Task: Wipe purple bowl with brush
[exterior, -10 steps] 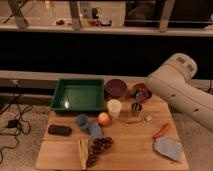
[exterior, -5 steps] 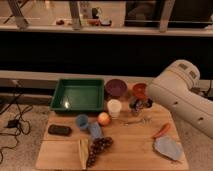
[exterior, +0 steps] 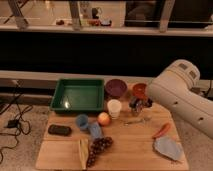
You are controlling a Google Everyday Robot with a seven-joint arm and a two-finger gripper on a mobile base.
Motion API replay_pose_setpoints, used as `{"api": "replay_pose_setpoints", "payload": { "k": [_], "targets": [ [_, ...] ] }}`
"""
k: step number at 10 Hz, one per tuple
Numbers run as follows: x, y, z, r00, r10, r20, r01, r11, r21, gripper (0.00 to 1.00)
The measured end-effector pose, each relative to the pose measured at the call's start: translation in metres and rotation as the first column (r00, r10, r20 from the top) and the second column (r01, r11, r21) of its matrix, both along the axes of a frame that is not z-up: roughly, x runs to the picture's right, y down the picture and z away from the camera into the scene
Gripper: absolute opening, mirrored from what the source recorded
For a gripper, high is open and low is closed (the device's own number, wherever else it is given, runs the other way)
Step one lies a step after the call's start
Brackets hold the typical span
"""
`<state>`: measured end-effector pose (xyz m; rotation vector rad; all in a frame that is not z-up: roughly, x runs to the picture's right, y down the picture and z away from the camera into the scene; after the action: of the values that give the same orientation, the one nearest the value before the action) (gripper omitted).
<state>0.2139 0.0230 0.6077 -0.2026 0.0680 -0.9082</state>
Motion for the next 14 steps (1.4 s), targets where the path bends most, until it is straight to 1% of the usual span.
{"api": "replay_pose_setpoints", "payload": {
  "k": [1, 2, 4, 5, 8, 11, 12, 13, 14],
  "targets": [
    [0.000, 0.001, 0.001, 1.000, 0.000, 0.000, 0.000, 1.0000, -0.002, 0.00],
    [0.002, 0.005, 0.003, 1.000, 0.004, -0.005, -0.004, 1.0000, -0.009, 0.00],
    [0.017, 0.024, 0.009, 1.000, 0.012, -0.024, -0.012, 0.9997, -0.021, 0.00],
    [0.019, 0.029, 0.008, 1.000, 0.009, -0.027, -0.010, 0.9997, -0.023, 0.00],
    [0.025, 0.050, -0.010, 0.999, -0.025, -0.045, 0.024, 0.9991, -0.035, 0.00],
    [0.028, 0.064, -0.017, 0.996, -0.062, -0.060, 0.059, 0.9968, -0.054, 0.00],
    [0.032, 0.071, -0.015, 0.995, -0.075, -0.073, 0.070, 0.9950, -0.071, 0.00],
    [0.032, 0.075, -0.010, 0.993, -0.088, -0.077, 0.081, 0.9933, -0.082, 0.00],
    [0.031, 0.081, 0.000, 0.991, -0.104, -0.084, 0.095, 0.9906, -0.098, 0.00]
  ]
}}
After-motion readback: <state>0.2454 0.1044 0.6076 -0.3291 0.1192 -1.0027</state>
